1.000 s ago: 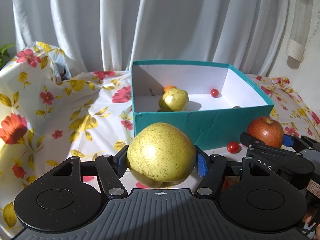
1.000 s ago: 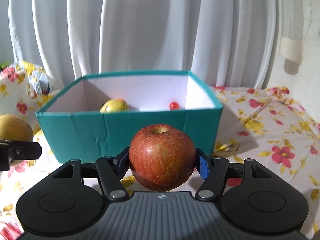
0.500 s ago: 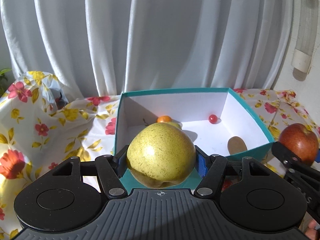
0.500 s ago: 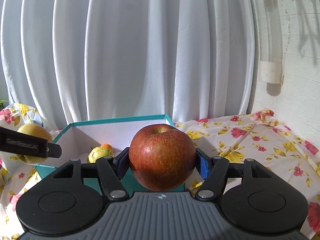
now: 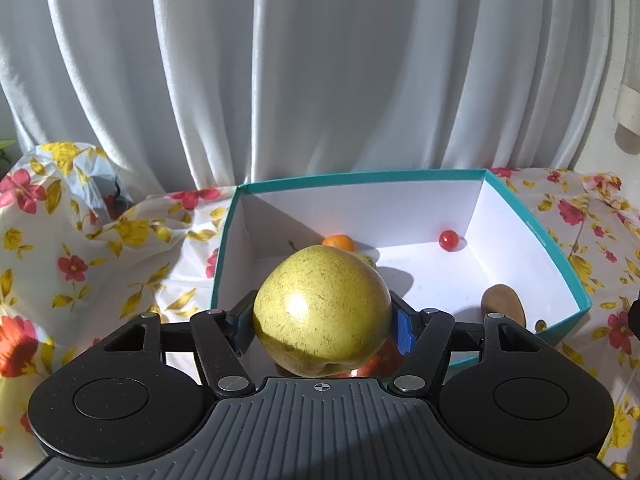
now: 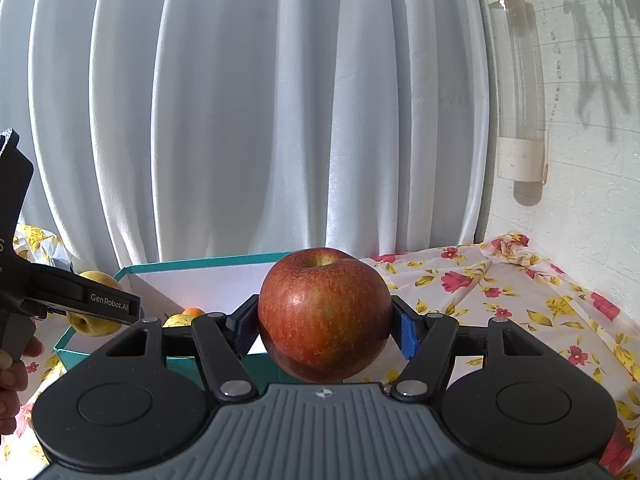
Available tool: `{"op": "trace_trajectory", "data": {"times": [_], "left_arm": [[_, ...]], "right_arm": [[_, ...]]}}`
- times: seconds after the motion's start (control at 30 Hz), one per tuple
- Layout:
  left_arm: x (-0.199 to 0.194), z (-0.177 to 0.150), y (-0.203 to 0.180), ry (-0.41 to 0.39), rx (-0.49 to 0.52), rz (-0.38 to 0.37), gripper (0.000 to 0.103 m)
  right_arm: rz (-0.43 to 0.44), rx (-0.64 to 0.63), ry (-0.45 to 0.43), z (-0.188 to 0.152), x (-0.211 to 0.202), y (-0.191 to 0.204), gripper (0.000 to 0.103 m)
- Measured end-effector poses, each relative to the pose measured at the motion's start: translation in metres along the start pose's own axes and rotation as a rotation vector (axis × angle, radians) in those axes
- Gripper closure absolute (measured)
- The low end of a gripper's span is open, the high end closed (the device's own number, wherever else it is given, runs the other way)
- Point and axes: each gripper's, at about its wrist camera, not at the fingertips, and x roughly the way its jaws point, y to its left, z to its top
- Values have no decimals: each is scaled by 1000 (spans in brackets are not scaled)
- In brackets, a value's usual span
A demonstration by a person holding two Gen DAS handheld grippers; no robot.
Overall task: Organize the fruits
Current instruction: 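Lower pear into the box and open the left tool while the right tool holds the apple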
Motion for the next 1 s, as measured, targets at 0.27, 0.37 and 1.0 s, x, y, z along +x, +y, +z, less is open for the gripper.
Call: {"op": "trace_trajectory", "data": {"times": [0.27, 0.37, 1.0], "left_arm": [[20, 4, 4, 8, -1, 34, 33], [28, 4, 4, 17, -4, 39, 33], [73, -6, 2, 116, 19, 63, 33]], "right_arm": [[-4, -2, -8, 2, 5, -1, 37], [-5, -2, -9, 2, 7, -1, 37], [-25, 1, -15, 2, 7, -5, 37]]}}
